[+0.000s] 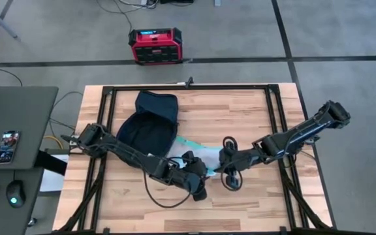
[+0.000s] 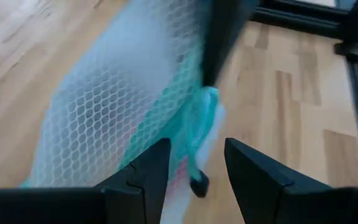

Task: Unpack backpack
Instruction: Remove the pill organizer from the zip bag

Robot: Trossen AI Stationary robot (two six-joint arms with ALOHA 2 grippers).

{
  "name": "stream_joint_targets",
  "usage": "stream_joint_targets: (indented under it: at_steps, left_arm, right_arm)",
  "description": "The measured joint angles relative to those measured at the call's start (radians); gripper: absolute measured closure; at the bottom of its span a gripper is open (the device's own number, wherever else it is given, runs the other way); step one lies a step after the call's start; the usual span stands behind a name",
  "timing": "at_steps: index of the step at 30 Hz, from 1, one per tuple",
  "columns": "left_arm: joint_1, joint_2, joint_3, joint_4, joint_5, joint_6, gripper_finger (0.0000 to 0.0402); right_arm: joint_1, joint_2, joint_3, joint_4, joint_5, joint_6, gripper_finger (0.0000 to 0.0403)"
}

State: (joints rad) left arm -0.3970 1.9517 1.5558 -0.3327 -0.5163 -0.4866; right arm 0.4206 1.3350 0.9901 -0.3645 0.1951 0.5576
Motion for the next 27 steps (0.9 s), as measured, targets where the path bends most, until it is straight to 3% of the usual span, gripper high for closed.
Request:
stream_joint_targets:
  at_steps: [2, 7, 11, 22, 27]
  left_arm:
    - [0.008, 0.012, 0.001, -0.014, -0.005, -0.001, 0.0286]
    - [0.012, 0.014, 0.001, -0.049, -0.013, 0.008, 0.0388]
    - [0.009, 0.007, 0.001, -0.091, -0.014, 0.015, 0.04]
    - [-0.01, 0.003, 0.007, -0.316, -0.031, -0.058, 0.0401]
    - [-0.024, 0.011, 0.002, -0.526, -0.011, -0.115, 0.0402]
  right_arm:
    - [0.0, 0.0, 0.0, -0.001, -0.001, 0.003, 0.0387]
    - [0.0, 0.001, 0.0, -0.007, -0.004, 0.004, 0.0384]
    - [0.002, 0.001, 0.0, -0.036, -0.008, 0.01, 0.0372]
    - [0.04, 0.001, 0.004, -0.139, -0.041, 0.018, 0.0394]
    - [0.072, -0.022, 0.002, -0.24, -0.103, 0.028, 0.0402]
